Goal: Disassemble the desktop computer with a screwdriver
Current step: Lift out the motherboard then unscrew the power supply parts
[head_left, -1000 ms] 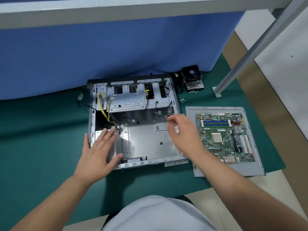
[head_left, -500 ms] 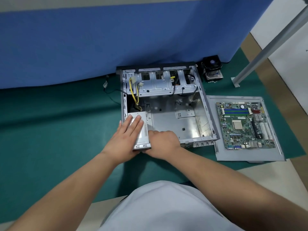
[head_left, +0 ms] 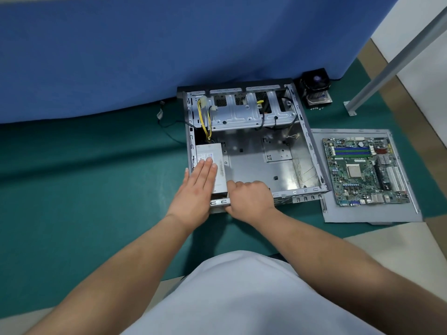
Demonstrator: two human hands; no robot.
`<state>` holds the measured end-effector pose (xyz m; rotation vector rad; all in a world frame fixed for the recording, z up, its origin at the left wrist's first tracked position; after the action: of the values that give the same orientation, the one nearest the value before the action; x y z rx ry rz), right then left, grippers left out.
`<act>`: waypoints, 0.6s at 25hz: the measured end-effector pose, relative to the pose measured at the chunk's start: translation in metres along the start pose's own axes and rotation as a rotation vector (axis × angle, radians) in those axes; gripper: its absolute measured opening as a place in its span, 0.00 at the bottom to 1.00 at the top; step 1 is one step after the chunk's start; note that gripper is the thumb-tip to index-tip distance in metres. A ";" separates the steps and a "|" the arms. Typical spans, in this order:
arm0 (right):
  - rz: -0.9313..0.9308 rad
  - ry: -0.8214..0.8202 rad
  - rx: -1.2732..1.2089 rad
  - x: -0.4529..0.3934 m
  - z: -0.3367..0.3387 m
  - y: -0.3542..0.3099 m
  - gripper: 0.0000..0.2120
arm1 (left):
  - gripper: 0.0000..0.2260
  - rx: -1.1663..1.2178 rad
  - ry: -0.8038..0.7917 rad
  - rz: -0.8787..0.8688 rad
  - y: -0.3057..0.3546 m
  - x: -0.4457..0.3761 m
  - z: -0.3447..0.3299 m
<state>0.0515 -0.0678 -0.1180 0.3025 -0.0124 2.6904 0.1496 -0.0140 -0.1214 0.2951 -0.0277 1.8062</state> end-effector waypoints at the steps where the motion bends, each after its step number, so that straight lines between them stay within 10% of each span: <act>1: -0.013 -0.007 0.011 -0.001 0.001 0.000 0.23 | 0.39 0.016 0.014 0.006 0.000 -0.001 0.002; 10: -0.002 -0.029 -0.023 -0.001 0.004 0.002 0.25 | 0.42 0.117 -0.070 -0.001 -0.002 0.001 0.005; 15: 0.036 -0.337 -0.545 0.002 0.002 0.023 0.39 | 0.48 0.390 -0.329 0.000 -0.025 -0.014 0.020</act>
<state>0.0399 -0.0879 -0.1150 0.5725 -0.8368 2.5095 0.1800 -0.0245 -0.1081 0.8671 0.0942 1.7377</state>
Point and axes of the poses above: each hand's wrist, its own x-axis away from the middle knuckle, its own z-axis out of the back of the hand, y = z × x, the point moved 9 cm from there along -x, towards the middle knuckle, and after that the axes turned 12 degrees about z, right-handed, at the moved point
